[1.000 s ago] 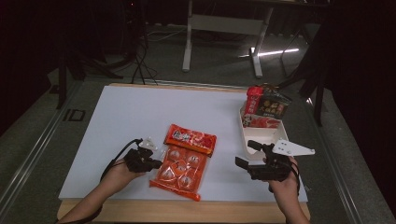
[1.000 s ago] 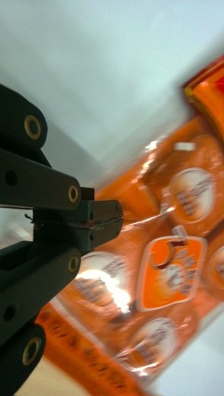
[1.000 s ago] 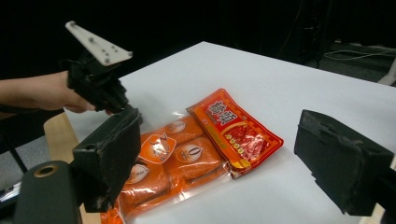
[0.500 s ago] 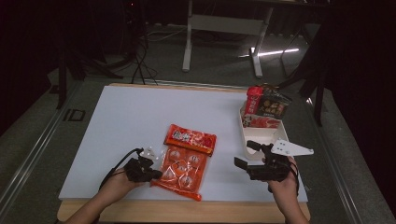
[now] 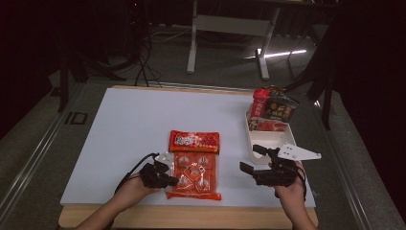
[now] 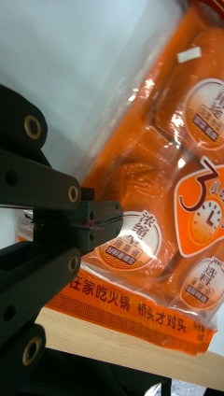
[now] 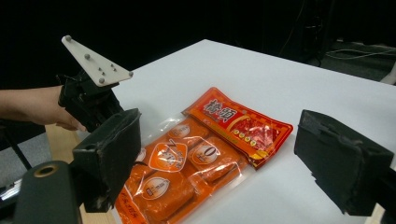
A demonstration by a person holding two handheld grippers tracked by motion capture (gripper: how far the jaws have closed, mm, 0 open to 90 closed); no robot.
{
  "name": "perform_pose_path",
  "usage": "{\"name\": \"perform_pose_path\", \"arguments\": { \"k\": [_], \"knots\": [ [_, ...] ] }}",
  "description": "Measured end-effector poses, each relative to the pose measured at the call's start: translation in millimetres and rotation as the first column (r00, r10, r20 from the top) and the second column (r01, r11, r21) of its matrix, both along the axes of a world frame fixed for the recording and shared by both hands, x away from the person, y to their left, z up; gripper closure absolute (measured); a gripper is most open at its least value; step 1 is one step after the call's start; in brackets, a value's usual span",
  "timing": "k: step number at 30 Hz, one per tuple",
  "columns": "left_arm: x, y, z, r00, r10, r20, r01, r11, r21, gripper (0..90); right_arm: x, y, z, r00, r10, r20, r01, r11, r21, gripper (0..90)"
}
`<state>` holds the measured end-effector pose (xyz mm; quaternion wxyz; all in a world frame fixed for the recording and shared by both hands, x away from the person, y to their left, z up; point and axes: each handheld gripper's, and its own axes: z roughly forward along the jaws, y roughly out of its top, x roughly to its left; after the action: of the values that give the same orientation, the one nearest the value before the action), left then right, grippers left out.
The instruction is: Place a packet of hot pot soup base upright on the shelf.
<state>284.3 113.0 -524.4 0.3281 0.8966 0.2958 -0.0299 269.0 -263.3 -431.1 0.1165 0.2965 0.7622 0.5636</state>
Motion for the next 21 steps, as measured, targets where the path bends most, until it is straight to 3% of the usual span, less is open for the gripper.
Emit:
{"name": "perform_pose_path", "arguments": {
  "k": [4, 10, 14, 17, 21],
  "knots": [
    [-0.1, -5.7, 0.4, 0.9999, -0.011, 0.005, 0.011, 0.9999, -0.004, 90.0, -0.2, 0.5, -0.2, 1.0, 0.001, 0.001, -0.001, 1.0, -0.001, 14.6],
    [3.5, 0.8, 6.7, 0.9999, -0.011, -0.003, 0.011, 0.9994, -0.034, 90.0, -0.4, 0.4, -0.2, 1.0, 0.001, 0.003, -0.001, 1.0, -0.008, 14.6],
    [11.1, 13.4, 20.7, 0.9991, 0.037, 0.021, -0.036, 0.9958, -0.085, 79.4, -0.9, 0.3, 0.2, 0.9999, -0.001, 0.011, 0.001, 1.0, -0.01, 14.6],
    [18.4, 23.8, 29.0, 0.996, 0.083, 0.035, -0.077, 0.9882, -0.132, 69.7, -1.3, 0.6, 0.5, 0.9998, 0.002, 0.022, -0.002, 0.9999, -0.013, 14.6],
    [29.9, 33.4, 33.3, 0.9864, 0.151, 0.066, -0.138, 0.9764, -0.166, 64.1, -1.9, 1.4, 0.9, 0.9992, 0.009, 0.038, -0.008, 0.9997, -0.022, 17.2]
  ]
}}
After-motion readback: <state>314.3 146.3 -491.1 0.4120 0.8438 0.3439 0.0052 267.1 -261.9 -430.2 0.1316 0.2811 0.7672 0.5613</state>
